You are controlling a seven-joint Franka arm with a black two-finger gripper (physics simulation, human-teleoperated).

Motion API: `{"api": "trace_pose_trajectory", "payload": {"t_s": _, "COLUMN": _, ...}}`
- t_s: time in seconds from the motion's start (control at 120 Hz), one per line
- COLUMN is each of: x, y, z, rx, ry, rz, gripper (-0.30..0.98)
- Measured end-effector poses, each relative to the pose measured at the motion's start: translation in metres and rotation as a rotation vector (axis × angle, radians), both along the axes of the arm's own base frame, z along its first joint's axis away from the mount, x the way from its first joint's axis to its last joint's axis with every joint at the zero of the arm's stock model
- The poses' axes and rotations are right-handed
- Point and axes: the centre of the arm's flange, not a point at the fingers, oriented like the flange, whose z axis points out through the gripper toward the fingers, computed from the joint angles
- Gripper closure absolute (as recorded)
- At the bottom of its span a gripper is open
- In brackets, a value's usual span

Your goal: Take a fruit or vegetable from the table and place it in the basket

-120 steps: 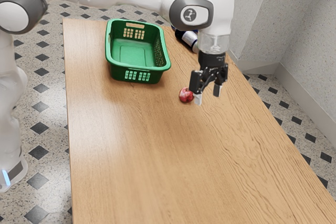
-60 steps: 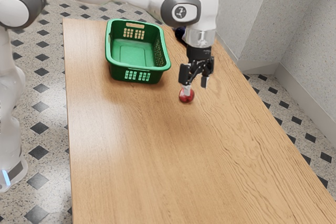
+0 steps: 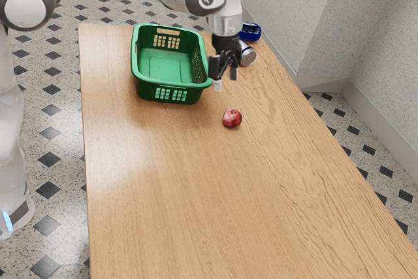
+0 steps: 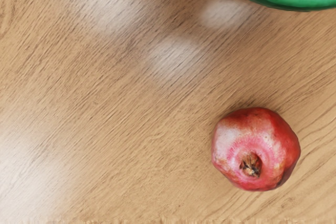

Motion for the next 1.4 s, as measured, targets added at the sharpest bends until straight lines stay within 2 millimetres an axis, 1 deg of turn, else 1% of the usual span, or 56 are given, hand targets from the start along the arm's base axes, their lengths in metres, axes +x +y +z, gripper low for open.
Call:
{"api": "trace_pose_trajectory", "payload": {"t_s": 0.075, "x": 0.004, "y": -0.020, "z": 0.000, "rx": 0.002, "ry": -0.005, "rz": -0.040, "gripper": 0.00}}
{"api": "trace_pose_trajectory", "payload": {"t_s": 0.158, "x": 0.009, "y": -0.026, "z": -0.007, "rx": 0.001, "ry": 0.001, "rz": -0.053, "gripper": 0.00}}
{"api": "trace_pose_trajectory", "payload": {"t_s": 0.317, "x": 0.014, "y": -0.021, "z": -0.024, "rx": -0.022, "ry": 0.014, "rz": -0.039, "gripper": 0.00}}
{"api": "trace_pose_trajectory", "payload": {"t_s": 0.458, "x": 0.011, "y": -0.016, "z": -0.040, "rx": -0.056, "ry": 0.027, "rz": -0.022, "gripper": 0.00}}
{"api": "trace_pose_trajectory", "payload": {"t_s": 0.7, "x": 0.011, "y": -0.006, "z": -0.042, "rx": -0.061, "ry": 0.011, "rz": -0.019, "gripper": 0.00}}
{"api": "trace_pose_trajectory", "payload": {"t_s": 0.925, "x": 0.016, "y": 0.007, "z": -0.056, "rx": -0.048, "ry": 0.007, "rz": -0.017, "gripper": 0.00}}
{"api": "trace_pose_trajectory", "payload": {"t_s": 1.042, "x": 0.022, "y": 0.013, "z": -0.069, "rx": -0.044, "ry": 0.011, "rz": -0.012, "gripper": 0.00}}
{"api": "trace_pose_trajectory", "payload": {"t_s": 1.117, "x": 0.027, "y": 0.013, "z": -0.077, "rx": -0.037, "ry": 0.009, "rz": -0.017, "gripper": 0.00}}
{"api": "trace_pose_trajectory", "payload": {"t_s": 1.242, "x": 0.036, "y": 0.005, "z": -0.089, "rx": -0.029, "ry": 0.000, "rz": -0.034, "gripper": 0.00}}
{"api": "trace_pose_trajectory", "payload": {"t_s": 1.4, "x": 0.040, "y": 0.005, "z": -0.092, "rx": -0.025, "ry": -0.021, "rz": -0.036, "gripper": 0.00}}
